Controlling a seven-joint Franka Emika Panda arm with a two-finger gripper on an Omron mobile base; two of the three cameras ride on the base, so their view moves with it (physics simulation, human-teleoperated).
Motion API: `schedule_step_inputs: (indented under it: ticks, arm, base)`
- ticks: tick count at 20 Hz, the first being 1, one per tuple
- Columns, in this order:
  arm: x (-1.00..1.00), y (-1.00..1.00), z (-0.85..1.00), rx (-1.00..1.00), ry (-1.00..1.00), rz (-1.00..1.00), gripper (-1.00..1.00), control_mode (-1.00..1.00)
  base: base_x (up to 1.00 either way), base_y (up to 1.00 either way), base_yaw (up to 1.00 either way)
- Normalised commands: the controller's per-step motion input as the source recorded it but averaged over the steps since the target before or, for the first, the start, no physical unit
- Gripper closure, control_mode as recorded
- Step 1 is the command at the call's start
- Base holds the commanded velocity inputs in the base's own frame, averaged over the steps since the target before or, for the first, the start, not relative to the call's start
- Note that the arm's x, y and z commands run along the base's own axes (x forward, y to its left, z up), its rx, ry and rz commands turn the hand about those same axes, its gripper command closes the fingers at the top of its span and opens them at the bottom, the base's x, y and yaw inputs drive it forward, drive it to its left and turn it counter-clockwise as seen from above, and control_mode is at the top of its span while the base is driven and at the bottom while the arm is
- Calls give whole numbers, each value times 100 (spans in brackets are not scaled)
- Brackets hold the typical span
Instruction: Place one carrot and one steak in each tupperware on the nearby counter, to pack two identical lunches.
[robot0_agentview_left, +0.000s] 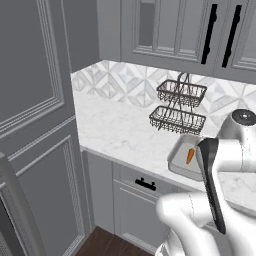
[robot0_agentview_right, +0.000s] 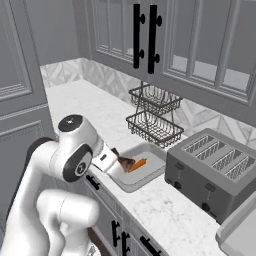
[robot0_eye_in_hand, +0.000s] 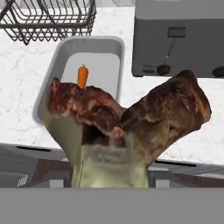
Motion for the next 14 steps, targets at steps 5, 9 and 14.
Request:
schedule_step_inputs:
  ticks: [5,9,14]
  arm:
    - [50,-8,-38,4,0,-1,100,-100]
    - [74,0,-6,0,9,-1,100,-100]
    - [29,-15,-29,-2,3,-17,100,-100]
  base:
    - [0,0,0]
    - [0,0,0]
    - [0,0,0]
